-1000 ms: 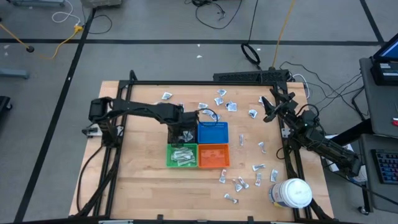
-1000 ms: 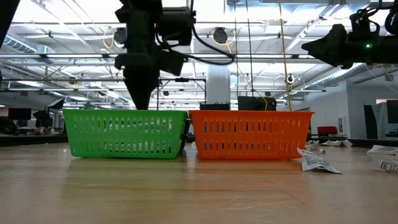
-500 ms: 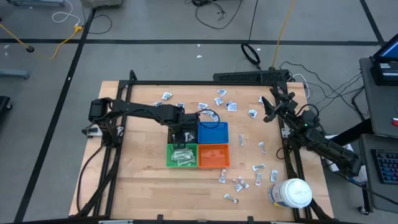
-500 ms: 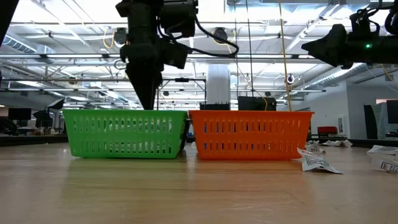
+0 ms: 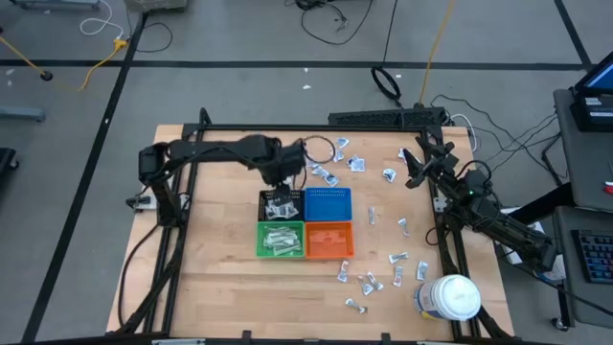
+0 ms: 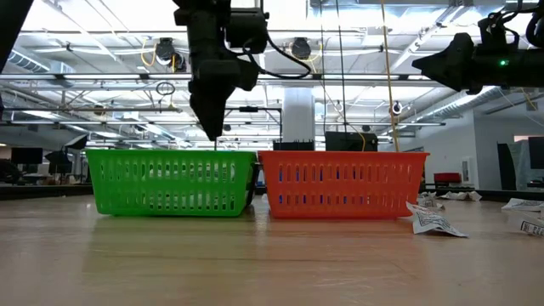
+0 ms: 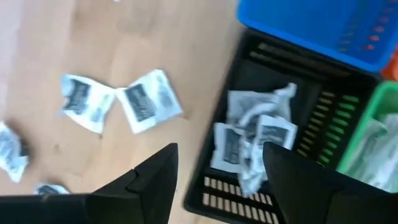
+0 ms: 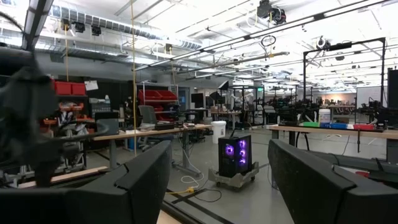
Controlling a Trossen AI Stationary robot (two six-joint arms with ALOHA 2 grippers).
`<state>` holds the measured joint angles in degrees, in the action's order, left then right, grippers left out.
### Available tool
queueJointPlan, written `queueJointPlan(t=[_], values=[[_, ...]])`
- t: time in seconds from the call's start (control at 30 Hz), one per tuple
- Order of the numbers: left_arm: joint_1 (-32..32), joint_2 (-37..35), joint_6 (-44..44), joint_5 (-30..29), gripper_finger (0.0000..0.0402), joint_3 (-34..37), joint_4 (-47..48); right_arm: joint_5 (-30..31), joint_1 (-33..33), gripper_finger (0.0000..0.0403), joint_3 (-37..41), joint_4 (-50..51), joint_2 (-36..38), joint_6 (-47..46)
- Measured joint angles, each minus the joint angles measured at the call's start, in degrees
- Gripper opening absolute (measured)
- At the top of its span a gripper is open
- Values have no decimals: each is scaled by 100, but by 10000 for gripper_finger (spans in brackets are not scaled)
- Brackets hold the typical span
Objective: Pick & Place First Aid Supplies
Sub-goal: Put the towelette pack into the black bin
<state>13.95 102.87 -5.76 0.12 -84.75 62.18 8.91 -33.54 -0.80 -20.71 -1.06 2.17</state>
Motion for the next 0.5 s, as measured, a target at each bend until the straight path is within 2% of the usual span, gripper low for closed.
queueJointPlan(t=[0.13,0.27,0.5], values=[[267,-4,70,0,241,-24,49,0,0,263,-1,0,0,0],[517,-7,519,0,241,40,93,0,0,263,-2,0,0,0],[1335,-472,1578,-31,241,761,-34,0,0,263,-1,-2,0,1]])
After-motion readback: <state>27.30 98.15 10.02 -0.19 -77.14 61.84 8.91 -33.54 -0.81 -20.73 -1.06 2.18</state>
